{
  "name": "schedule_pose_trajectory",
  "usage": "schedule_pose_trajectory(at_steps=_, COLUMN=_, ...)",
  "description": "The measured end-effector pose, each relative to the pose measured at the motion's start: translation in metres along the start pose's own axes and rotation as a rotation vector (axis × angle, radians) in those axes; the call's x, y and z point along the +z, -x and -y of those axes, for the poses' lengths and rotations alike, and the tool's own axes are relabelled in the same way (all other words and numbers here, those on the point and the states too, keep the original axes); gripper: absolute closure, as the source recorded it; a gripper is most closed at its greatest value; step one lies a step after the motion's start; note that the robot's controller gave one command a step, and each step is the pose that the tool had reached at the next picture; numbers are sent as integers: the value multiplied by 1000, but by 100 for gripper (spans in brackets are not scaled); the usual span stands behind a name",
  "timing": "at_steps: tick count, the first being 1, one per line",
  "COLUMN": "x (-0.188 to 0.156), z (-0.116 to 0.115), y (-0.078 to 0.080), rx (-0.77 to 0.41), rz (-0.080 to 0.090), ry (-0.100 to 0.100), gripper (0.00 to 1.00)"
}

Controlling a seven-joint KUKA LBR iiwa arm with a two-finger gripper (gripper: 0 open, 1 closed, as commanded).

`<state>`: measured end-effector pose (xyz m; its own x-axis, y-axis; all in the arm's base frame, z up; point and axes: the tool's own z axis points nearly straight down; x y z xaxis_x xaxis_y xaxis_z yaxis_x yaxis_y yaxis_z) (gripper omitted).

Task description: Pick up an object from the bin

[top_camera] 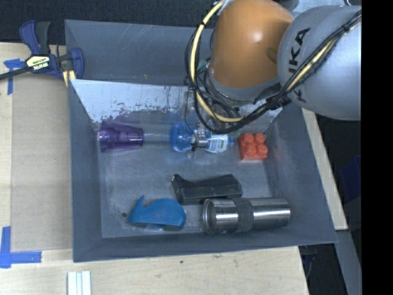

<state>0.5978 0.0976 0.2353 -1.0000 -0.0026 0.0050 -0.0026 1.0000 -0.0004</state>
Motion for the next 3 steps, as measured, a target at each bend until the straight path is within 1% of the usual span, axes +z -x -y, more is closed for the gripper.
schedule_pose_trajectory(at_steps=1, x=-3, z=0, y=0, rx=1, rz=4, ry=1, gripper=0)
schedule_pose_trajectory(at_steps=2, x=-85, z=-2, y=-15, rx=-137, rz=7, ry=1, gripper=0)
schedule_pose_trajectory(at_steps=3, x=11, z=6, y=-35, rx=-10, rz=8, ry=2, gripper=0)
